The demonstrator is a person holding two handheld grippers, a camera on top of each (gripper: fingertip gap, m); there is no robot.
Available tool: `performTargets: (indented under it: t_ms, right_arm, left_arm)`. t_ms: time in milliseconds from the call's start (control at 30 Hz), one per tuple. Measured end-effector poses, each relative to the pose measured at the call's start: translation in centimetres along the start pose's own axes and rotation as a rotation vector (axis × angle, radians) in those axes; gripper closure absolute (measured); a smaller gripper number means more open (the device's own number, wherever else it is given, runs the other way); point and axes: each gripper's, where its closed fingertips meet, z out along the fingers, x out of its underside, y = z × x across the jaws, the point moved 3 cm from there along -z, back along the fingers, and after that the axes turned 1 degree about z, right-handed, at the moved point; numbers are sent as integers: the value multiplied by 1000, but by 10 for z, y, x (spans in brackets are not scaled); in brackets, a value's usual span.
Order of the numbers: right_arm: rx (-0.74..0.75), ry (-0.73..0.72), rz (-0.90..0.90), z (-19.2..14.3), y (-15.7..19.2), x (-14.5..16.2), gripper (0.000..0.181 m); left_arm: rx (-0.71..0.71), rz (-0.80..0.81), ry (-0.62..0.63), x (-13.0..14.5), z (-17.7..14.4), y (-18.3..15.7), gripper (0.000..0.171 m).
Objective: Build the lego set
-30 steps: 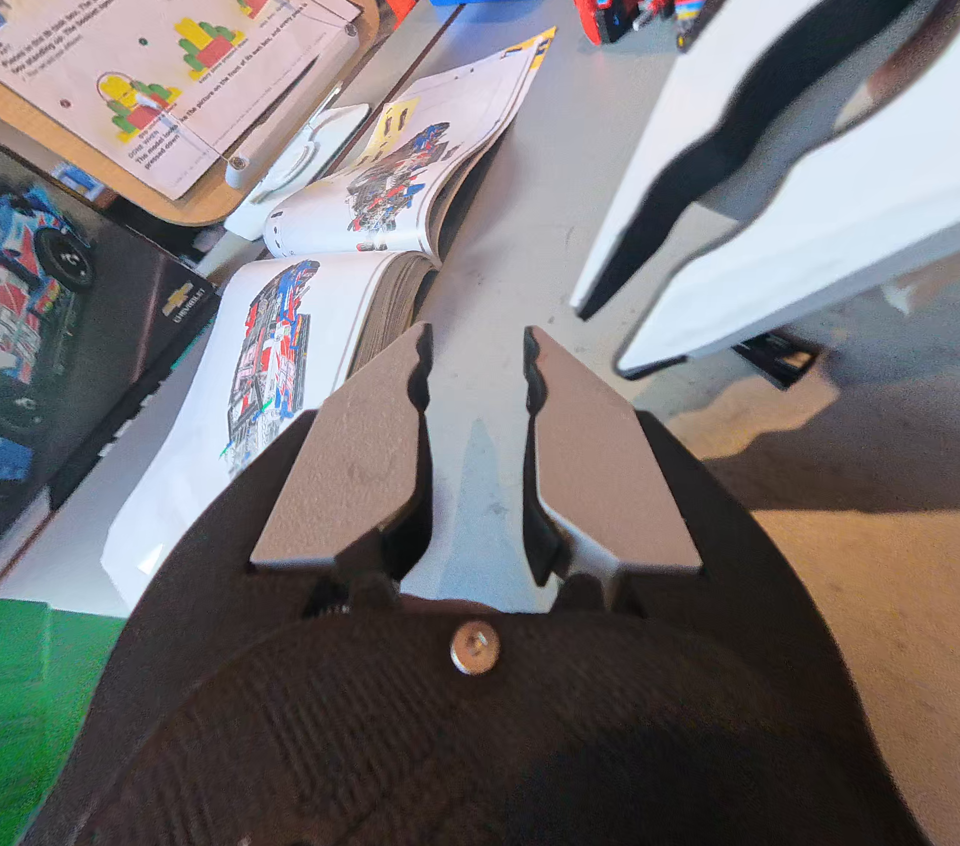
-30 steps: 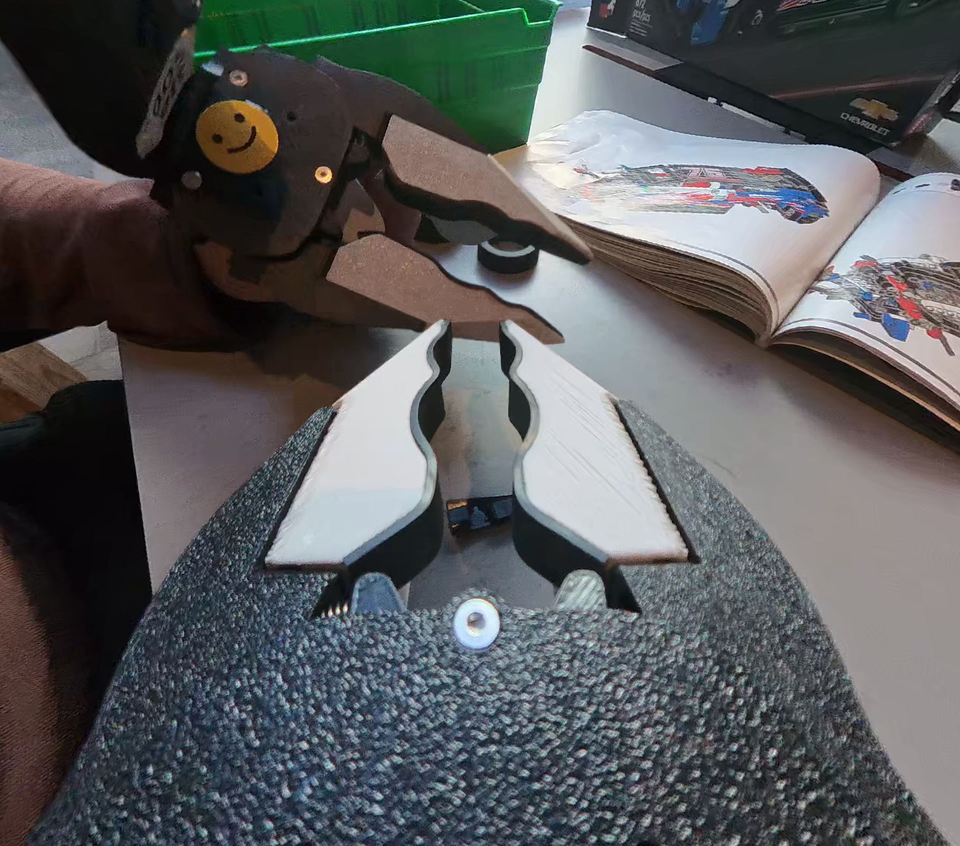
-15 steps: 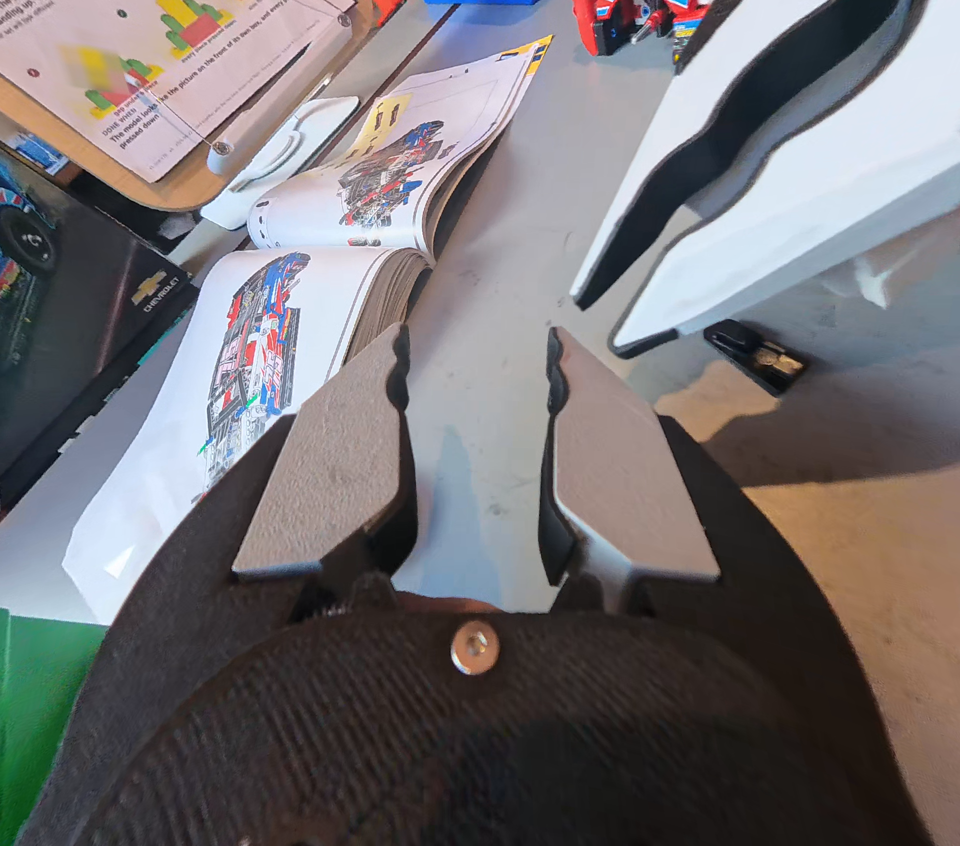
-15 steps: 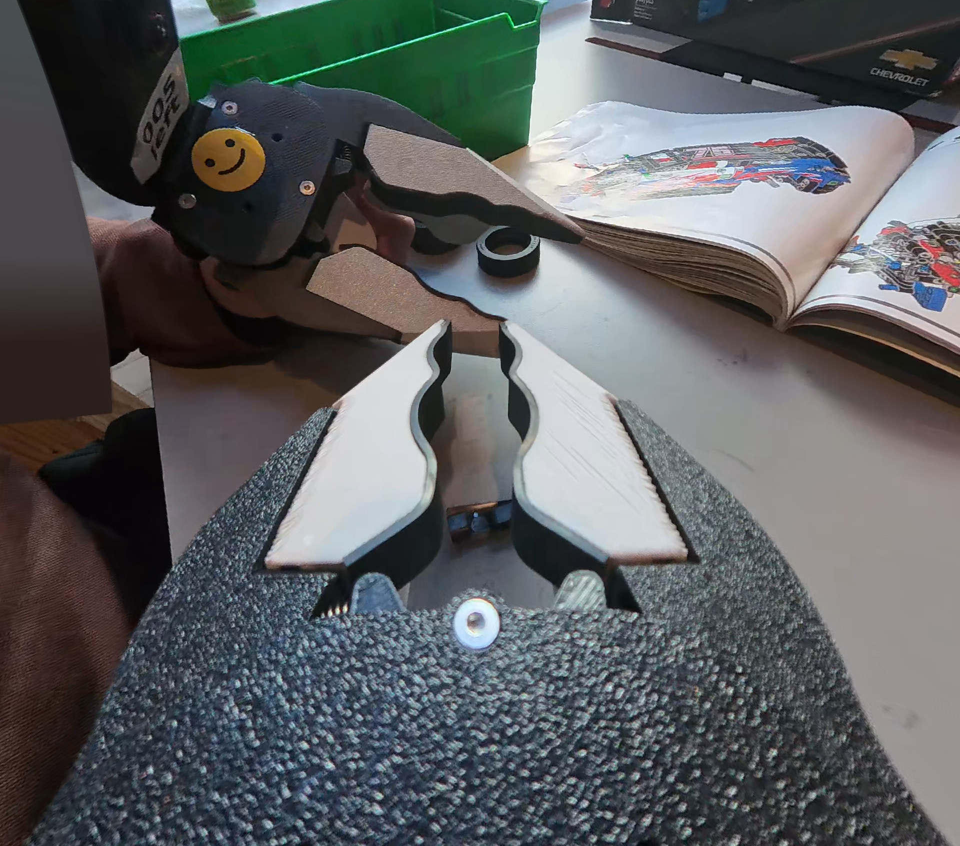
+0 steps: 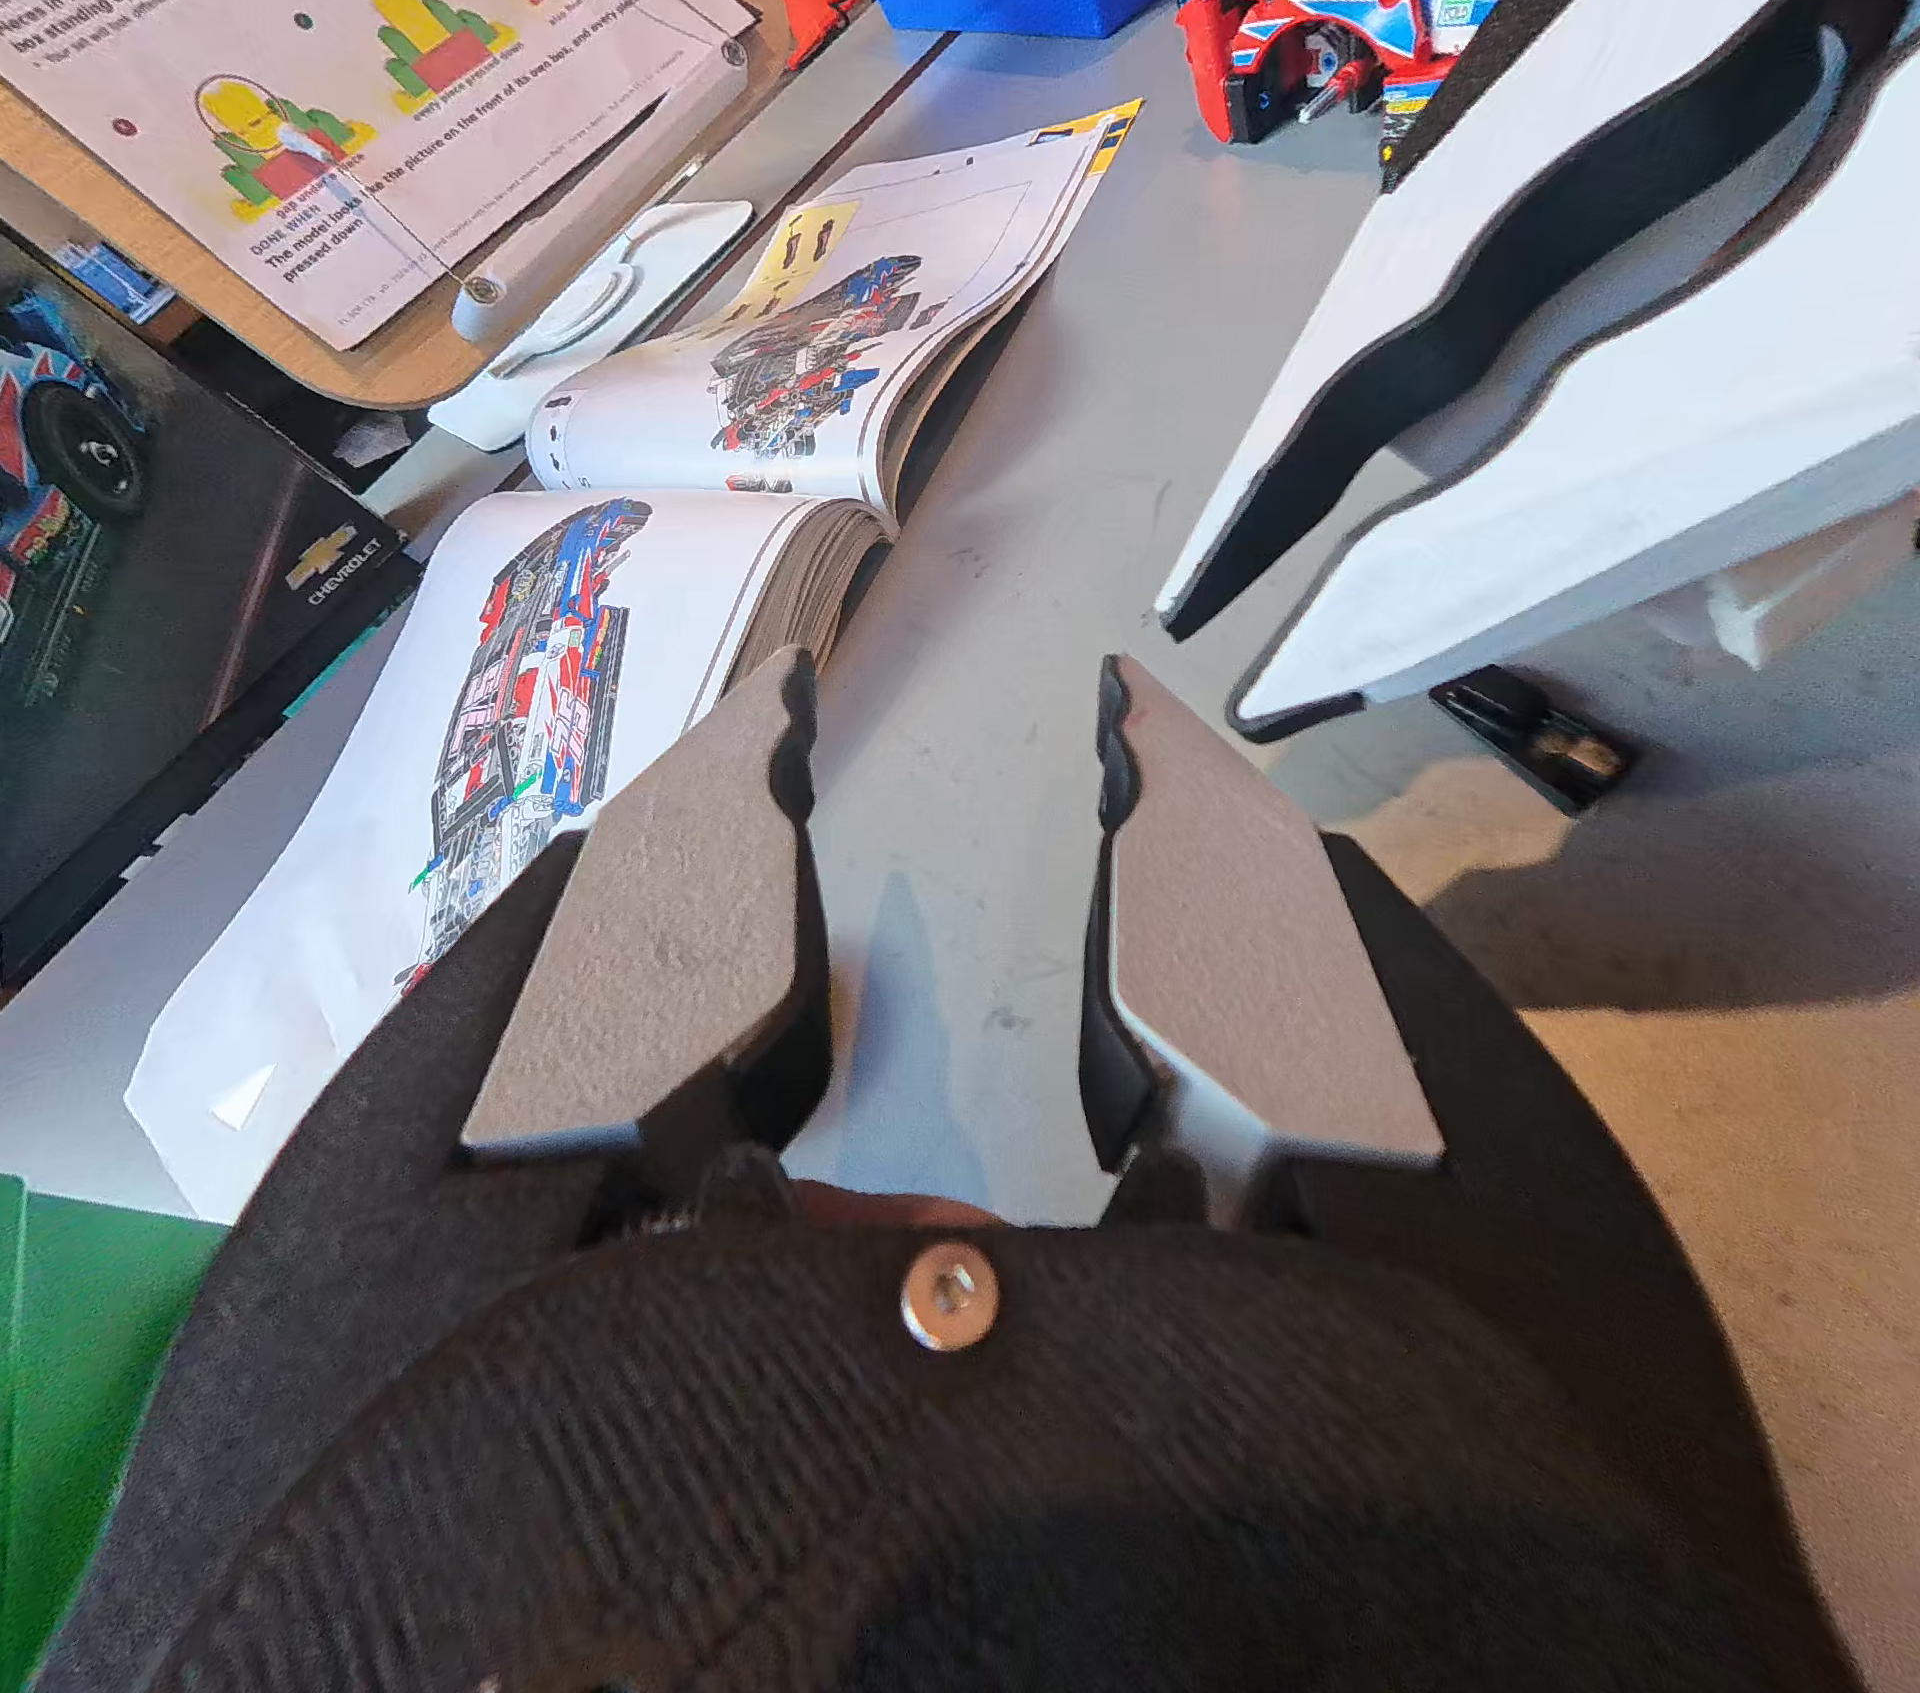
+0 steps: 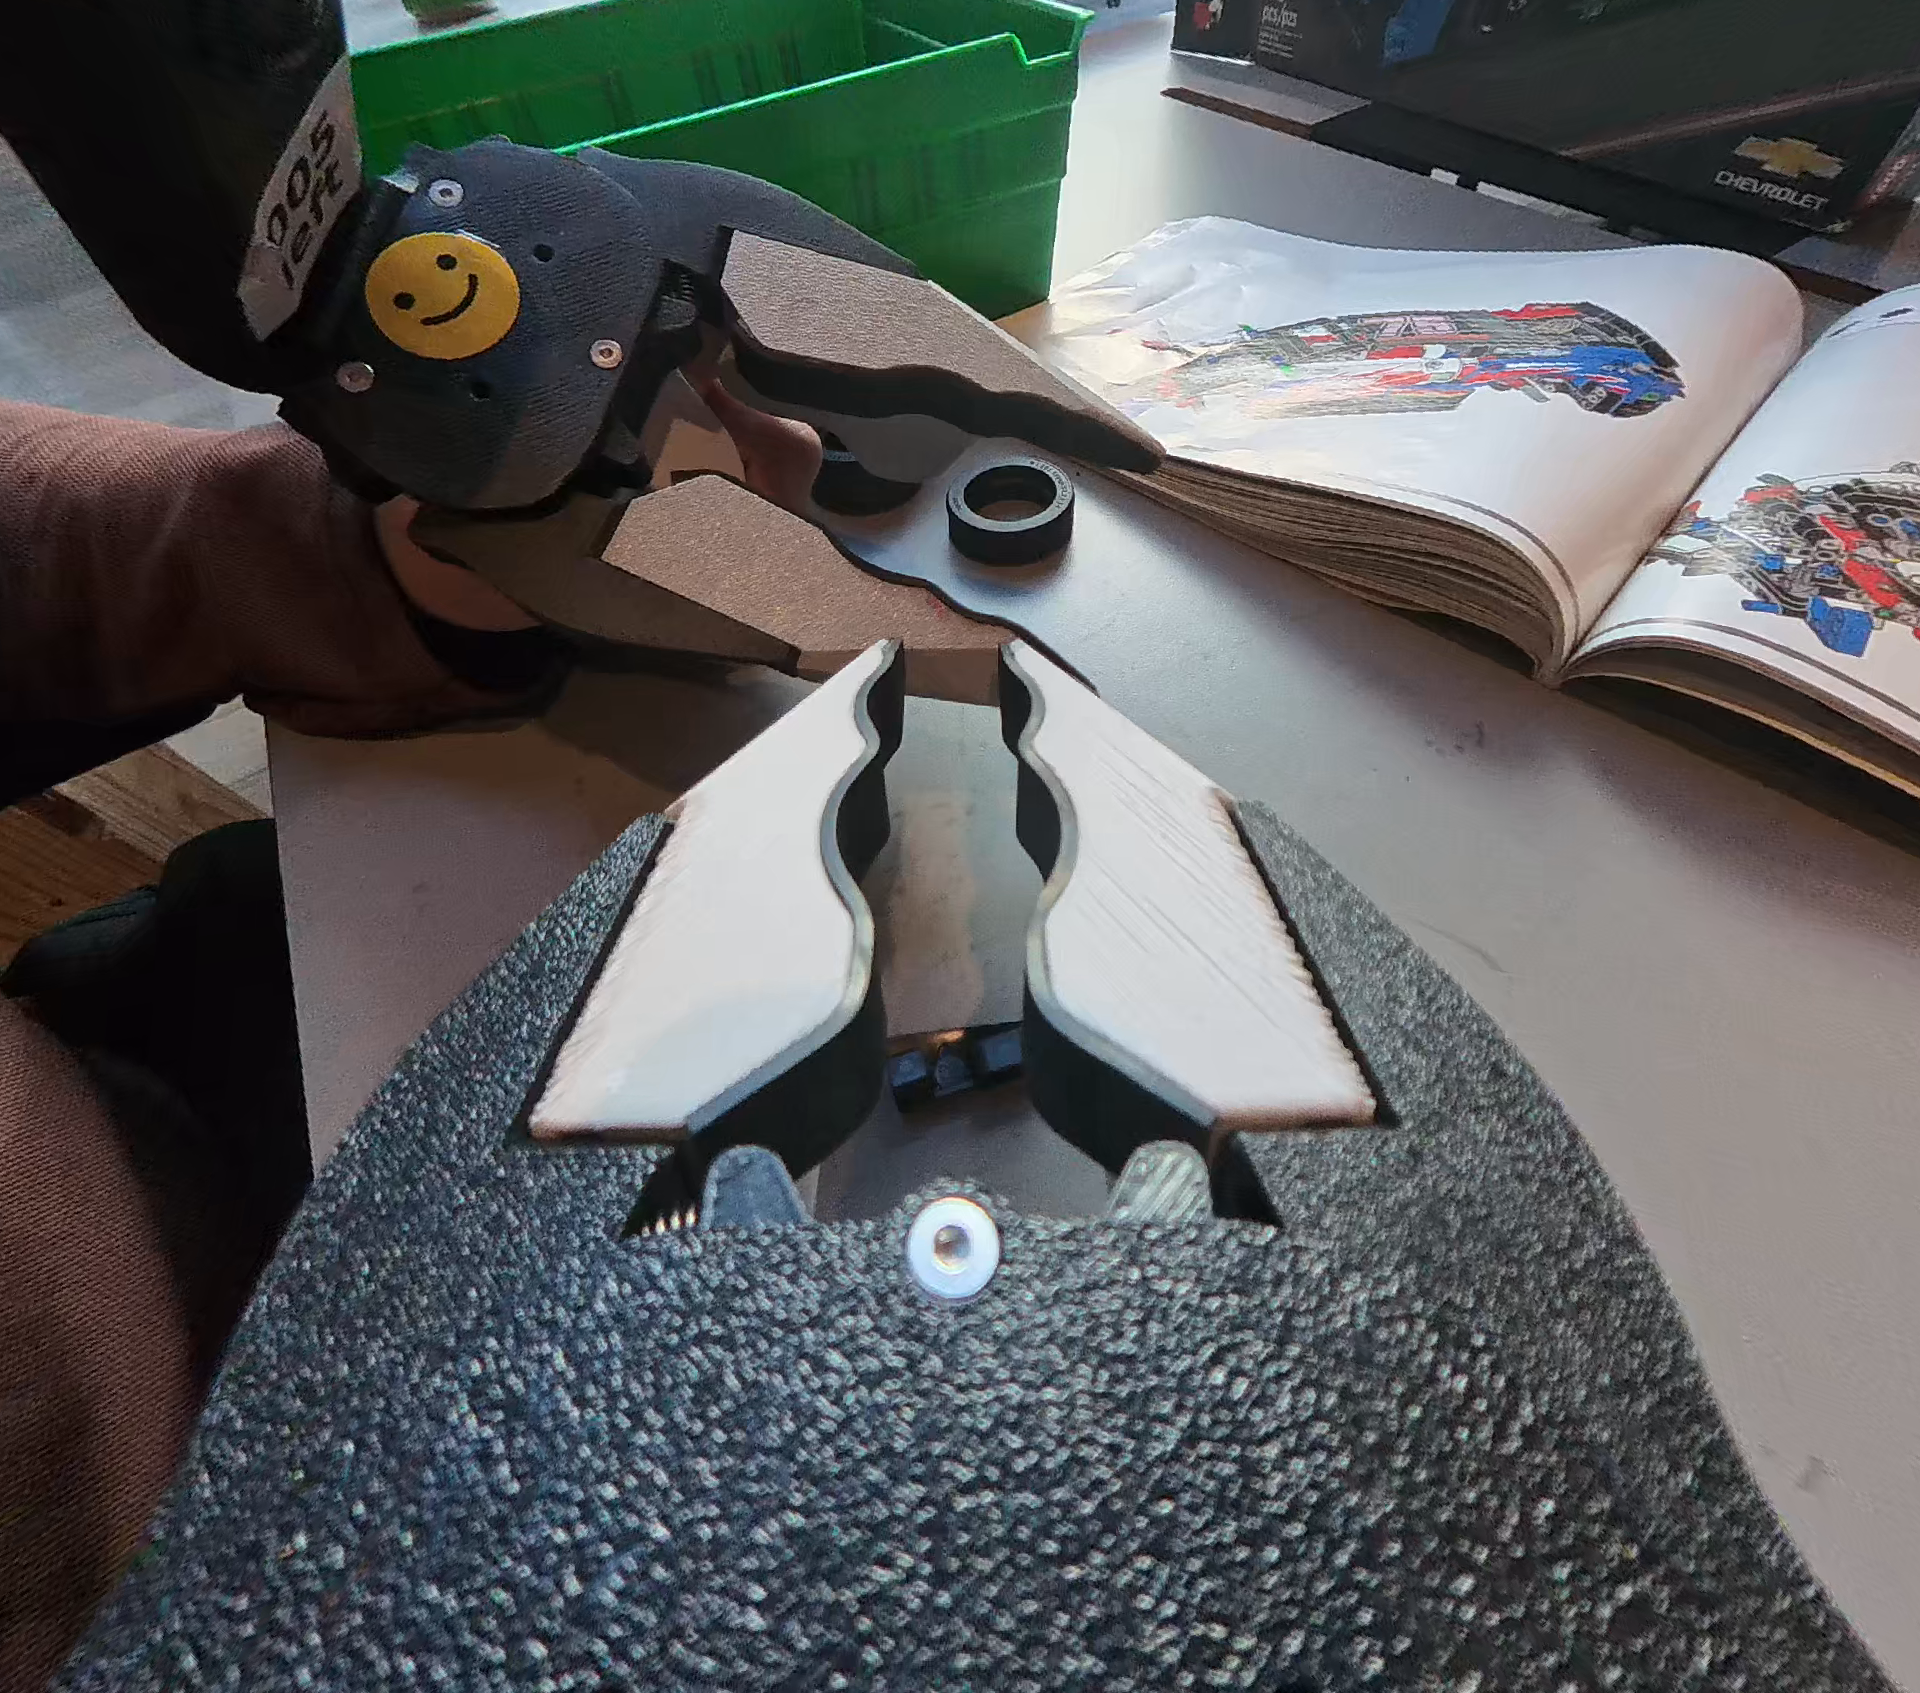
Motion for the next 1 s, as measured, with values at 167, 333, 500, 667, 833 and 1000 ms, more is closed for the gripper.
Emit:
performTargets:
  t_ms: [167, 333, 500, 667, 833, 1000]
  right_arm:
    - [-4, 4, -7, 0, 1, 0, 163]
    - [-5, 1, -20, 0, 3, 0, 163]
    - [-13, 4, -19, 0, 3, 1, 163]
    - [-15, -3, -19, -1, 4, 0, 163]
    - [-16, 2, -17, 0, 4, 0, 163]
    - [-18, 6, -9, 0, 3, 1, 163]
  left_arm:
    - [-4, 6, 1, 0, 0, 0, 120]
    - [1, 4, 11, 1, 1, 0, 121]
    - [-1, 4, 12, 1, 1, 0, 121]
    - [-3, 19, 10, 1, 1, -2, 122]
    - [-7, 36, 11, 1, 1, -3, 122]
    - [0, 38, 12, 1, 1, -4, 122]
